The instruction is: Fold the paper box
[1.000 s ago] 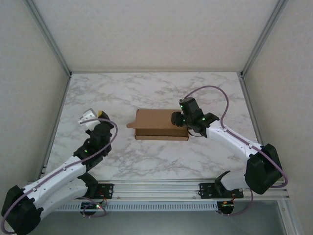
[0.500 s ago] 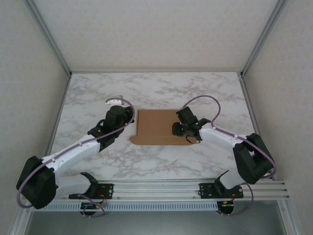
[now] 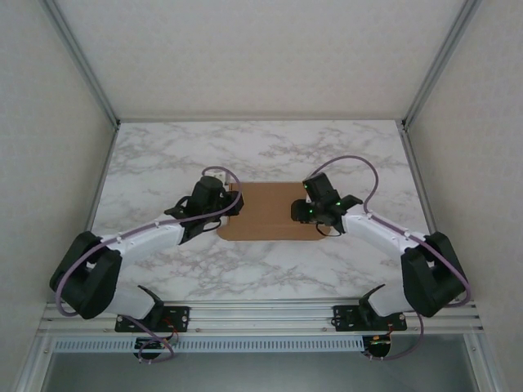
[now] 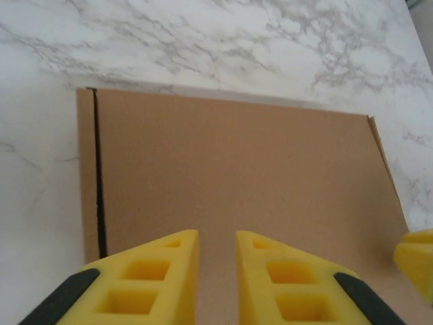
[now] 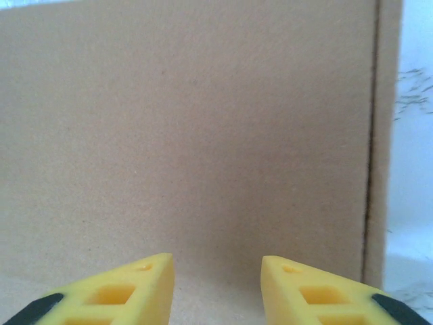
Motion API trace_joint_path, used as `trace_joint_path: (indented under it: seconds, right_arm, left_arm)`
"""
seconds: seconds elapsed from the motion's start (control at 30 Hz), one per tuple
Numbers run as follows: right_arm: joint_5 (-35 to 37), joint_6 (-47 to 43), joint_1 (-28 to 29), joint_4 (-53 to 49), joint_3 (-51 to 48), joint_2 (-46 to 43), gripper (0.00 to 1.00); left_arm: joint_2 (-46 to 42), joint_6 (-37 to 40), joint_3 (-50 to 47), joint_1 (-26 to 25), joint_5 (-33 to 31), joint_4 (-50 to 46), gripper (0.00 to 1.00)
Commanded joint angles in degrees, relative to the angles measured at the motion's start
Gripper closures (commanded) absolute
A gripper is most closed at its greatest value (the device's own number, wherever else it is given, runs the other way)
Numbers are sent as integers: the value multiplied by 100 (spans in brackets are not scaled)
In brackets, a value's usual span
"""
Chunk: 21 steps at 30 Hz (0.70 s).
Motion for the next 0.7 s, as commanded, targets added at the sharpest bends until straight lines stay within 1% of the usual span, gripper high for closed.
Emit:
trace_joint_path:
  seconds: [0.0,0.1,0.23,0.4,0.53,0.67]
  right_arm:
    - [-285,-110,-192,-273,169,-67,61]
    - [-324,-168,-220,-326,162,152,61]
    - [-253,-123,-231,-247,25,530,61]
    - [-184,188,-223,-73,-381,924,64]
    - [-263,247,-221,-31,-513,790,64]
    - [-321,148,-227,-229,-283,178,60]
  left_arm:
    - [113,-324,-197,57,465,399,83]
    - [206,-540,-399,14,650,613,84]
    - [425,-585,-518,-26,573,527,85]
    - [731,-799,-814,-25,436,500,87]
    - [920,-852,-952,-25,354,503,88]
    - [894,-764,-891,-15,175,322,89]
